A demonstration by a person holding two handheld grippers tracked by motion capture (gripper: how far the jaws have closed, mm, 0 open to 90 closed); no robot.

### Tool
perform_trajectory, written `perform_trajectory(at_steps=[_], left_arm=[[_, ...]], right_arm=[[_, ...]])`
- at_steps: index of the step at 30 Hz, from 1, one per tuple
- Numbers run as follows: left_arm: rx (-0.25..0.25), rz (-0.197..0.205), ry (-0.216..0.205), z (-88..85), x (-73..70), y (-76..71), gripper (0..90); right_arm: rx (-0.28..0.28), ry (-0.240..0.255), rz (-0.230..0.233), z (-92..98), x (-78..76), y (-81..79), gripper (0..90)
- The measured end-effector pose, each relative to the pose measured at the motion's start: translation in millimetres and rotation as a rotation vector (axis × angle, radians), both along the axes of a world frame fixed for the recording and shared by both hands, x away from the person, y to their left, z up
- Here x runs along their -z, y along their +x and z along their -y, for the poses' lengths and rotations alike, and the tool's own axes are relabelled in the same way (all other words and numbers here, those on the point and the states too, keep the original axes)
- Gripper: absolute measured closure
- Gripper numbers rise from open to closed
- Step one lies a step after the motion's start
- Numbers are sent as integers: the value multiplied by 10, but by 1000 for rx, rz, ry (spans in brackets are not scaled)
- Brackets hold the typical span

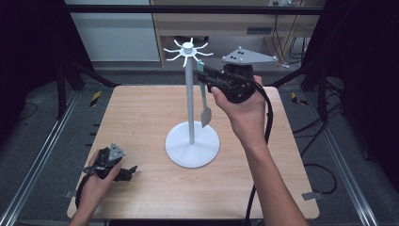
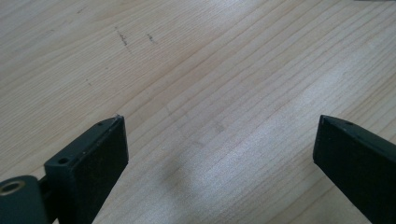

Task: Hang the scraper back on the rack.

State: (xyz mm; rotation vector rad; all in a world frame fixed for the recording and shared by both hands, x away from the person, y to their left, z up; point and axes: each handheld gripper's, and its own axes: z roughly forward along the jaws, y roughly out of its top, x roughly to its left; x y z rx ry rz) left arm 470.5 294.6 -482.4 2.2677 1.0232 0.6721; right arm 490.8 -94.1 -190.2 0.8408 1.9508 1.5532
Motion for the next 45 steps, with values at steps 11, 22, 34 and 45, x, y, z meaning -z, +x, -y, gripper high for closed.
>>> perform_trajectory(at_steps=[11,22,34,45], left_arm=[[1,-3,2,2,0,0,30],[2,-3,4,2,-2,-1,30],[0,-5,3,1,-1,-2,30],[4,-7,8,2,-1,-2,30]], right_arm=[[-7,-1,-3,21,0,-11,715],[7,-9,-6,125,40,-68,708],[43,-29,-36,295,185,-77,707],[62,-36,-57,370,281,-65,693]])
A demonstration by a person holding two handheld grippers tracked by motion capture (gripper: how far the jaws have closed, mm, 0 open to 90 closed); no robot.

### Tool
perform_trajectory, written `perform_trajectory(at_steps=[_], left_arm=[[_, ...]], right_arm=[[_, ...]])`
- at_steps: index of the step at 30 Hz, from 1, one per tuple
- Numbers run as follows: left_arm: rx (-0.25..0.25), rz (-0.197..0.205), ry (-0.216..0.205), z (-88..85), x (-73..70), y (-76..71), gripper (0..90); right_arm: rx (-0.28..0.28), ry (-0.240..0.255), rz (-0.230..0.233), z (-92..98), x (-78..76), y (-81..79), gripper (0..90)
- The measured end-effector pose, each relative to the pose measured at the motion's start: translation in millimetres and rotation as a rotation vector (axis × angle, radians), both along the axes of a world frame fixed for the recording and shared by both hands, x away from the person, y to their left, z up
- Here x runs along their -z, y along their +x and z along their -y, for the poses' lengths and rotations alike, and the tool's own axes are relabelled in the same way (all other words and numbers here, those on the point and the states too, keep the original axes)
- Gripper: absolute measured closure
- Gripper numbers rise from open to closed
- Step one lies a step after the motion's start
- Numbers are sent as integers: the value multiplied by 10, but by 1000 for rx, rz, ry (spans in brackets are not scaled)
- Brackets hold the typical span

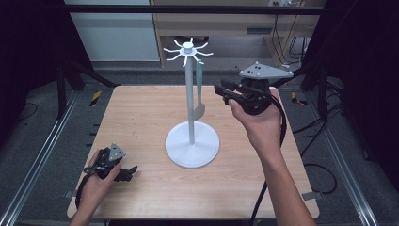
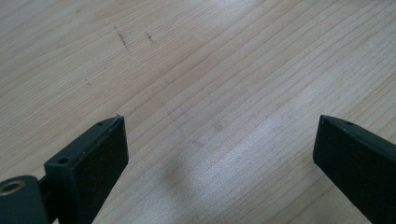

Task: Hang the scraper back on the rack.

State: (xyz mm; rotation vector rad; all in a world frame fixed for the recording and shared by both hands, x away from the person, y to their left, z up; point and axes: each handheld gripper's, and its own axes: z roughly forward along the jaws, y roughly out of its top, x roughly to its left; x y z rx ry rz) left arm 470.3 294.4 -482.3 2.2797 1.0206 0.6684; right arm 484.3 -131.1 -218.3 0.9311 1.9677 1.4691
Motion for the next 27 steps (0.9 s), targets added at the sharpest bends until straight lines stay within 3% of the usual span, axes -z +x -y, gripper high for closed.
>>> perform_trajectory(at_steps=[7,13,20,27], left_arm=[[0,-1,1,3,1,0,30],[0,0,0,5,3,-1,30],[3,-5,2,16,12,-1,30],[1,-4,-1,10,10,-1,30]], right_arm=[[12,-3,-10,45,44,7,658],[39,-2,-18,91,83,10,562],[143,-16,-28,180,181,53,368],[192,-18,-38,299,309,65,274]])
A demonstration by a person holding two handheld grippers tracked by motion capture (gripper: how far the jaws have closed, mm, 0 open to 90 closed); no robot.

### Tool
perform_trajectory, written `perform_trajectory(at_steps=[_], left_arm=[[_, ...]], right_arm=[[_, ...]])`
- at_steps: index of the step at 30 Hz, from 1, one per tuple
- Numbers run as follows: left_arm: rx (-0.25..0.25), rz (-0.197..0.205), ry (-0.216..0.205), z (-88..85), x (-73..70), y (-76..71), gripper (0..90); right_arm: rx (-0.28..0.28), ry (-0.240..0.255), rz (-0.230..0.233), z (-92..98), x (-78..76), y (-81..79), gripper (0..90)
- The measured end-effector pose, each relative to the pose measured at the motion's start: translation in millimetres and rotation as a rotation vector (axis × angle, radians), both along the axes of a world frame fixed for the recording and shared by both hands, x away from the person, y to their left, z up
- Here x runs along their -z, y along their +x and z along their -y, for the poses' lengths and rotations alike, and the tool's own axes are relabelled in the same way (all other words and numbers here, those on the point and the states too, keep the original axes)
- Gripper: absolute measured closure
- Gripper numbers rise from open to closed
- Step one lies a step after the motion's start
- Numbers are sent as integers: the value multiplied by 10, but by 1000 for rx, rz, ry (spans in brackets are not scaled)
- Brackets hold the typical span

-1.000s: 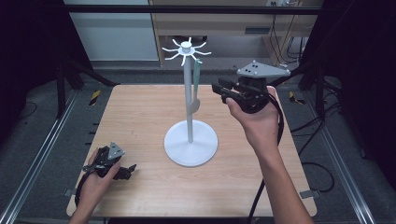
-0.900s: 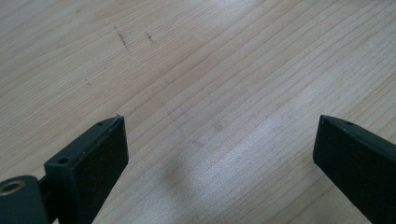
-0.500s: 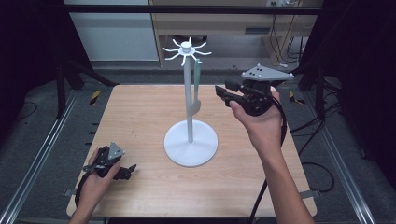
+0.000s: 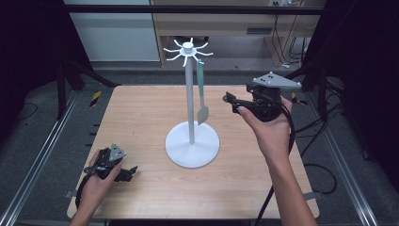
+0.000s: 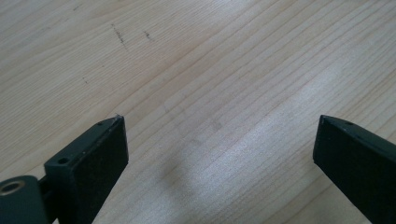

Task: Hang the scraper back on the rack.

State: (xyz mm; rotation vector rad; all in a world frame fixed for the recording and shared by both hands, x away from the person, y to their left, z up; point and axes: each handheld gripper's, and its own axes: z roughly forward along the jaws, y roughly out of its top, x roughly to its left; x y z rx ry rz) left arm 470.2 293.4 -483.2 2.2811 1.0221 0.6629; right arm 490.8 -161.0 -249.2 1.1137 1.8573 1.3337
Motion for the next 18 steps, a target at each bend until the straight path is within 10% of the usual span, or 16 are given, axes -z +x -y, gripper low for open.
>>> perform_trajectory(at_steps=[18], left_arm=[[-2,0,2,-2,0,-2,30]], right_arm=[[30,-30,-22,209,399,-116,104]])
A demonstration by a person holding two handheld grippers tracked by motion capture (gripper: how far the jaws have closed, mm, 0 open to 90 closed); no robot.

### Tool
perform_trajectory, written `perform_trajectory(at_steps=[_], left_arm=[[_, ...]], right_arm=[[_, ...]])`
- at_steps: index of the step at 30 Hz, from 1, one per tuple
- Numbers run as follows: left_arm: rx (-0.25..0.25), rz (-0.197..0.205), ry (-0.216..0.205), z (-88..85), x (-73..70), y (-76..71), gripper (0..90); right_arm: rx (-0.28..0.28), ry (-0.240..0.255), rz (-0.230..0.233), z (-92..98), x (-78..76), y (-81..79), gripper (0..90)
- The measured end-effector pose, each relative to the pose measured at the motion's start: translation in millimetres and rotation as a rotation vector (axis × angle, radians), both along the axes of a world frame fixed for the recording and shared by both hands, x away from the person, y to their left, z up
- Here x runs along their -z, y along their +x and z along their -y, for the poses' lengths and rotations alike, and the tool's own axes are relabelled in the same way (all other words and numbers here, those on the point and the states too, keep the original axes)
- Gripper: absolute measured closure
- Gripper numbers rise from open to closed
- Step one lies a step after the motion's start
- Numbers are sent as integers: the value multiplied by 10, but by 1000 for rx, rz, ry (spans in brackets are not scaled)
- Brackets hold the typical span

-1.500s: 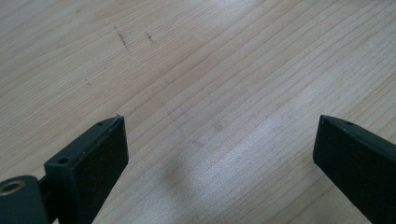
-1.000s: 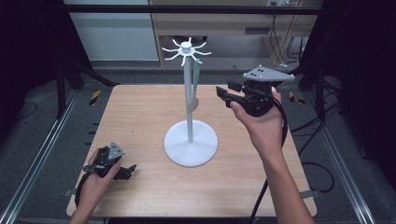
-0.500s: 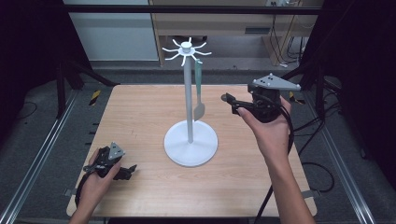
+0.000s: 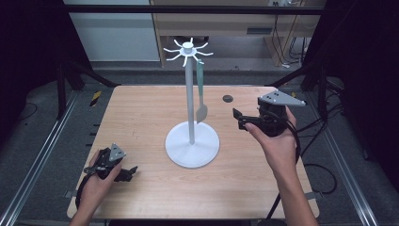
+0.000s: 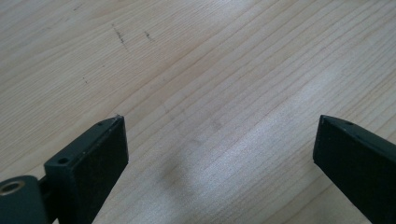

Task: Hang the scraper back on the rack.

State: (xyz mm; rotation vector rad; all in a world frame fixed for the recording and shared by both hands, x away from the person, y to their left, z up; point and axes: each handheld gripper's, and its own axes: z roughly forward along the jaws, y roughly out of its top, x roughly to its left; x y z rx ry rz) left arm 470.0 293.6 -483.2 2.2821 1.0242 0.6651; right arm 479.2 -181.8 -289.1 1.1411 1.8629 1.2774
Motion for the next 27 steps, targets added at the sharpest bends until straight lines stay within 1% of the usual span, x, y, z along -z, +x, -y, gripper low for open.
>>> perform_trajectory(at_steps=[5,10,15,20,24,27], left_arm=[[2,-1,0,5,2,-1,30],[-1,-3,0,-4,-2,0,30],[0,-2,1,-4,-3,-1,30],[0,-2,0,0,1,-1,30],[0,0,1,-3,1,-2,30],[-1,-1,0,-1,3,-1,30]], right_arm=[[-12,-2,-14,25,129,-36,79],[-28,11,-28,36,246,-70,67],[-29,22,-41,59,369,-99,64],[-31,8,-66,48,557,-125,62],[-39,-19,-74,40,698,-133,62],[-45,-19,-85,37,794,-140,62]])
